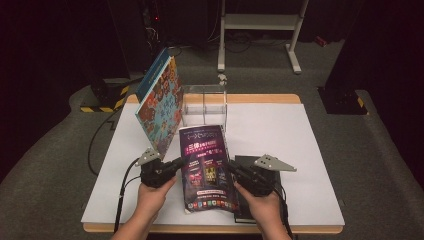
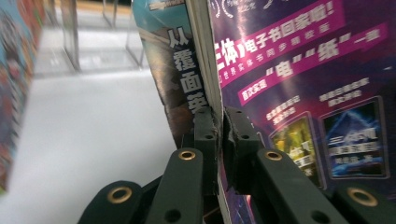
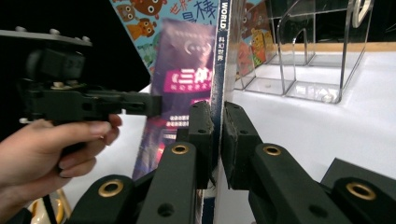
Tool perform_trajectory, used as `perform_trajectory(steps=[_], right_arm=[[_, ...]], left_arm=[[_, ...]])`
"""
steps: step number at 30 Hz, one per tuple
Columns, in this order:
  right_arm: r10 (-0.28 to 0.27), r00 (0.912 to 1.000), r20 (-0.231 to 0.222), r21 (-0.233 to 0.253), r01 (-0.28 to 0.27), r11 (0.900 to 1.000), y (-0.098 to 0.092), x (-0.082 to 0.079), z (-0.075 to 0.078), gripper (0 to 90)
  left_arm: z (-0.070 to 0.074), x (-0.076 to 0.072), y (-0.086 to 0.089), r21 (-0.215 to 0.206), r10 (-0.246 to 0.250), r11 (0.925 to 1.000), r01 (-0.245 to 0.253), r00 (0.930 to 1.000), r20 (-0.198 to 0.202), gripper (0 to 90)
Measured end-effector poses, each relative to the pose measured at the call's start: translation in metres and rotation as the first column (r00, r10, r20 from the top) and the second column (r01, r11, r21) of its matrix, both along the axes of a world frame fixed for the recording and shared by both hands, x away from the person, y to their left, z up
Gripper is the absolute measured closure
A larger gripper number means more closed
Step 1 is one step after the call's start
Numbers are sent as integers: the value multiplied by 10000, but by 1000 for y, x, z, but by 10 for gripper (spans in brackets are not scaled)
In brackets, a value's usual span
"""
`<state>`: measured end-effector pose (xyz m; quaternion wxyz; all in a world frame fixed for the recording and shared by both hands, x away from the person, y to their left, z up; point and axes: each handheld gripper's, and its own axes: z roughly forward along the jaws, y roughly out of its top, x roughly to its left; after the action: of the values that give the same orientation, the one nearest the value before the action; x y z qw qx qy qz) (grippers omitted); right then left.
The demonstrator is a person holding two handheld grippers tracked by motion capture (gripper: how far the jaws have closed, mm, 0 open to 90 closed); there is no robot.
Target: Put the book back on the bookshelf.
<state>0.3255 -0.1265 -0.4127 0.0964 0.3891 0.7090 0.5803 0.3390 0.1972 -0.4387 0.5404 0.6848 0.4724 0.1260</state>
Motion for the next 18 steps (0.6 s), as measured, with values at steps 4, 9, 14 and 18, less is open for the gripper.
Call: perform_trajectory(steps=[4,9,14,18], right_arm=[[-212,9997,154,-7,212,9998,4,4,1,829],[-388,9986,350,-90,392,9992,11,10,3,833],[-502,9971,565,-105,509,9986,17,16,6,833],[-555,9959,721,-88,563,9984,20,22,9,833]], left_arm=[[11,-1,2,228,207,9995,-221,9981,584,852],[23,-1,5,344,360,9986,-399,9935,1079,853],[32,0,8,390,405,9981,-468,9881,1482,853],[37,0,8,469,467,9973,-558,9831,1773,853]])
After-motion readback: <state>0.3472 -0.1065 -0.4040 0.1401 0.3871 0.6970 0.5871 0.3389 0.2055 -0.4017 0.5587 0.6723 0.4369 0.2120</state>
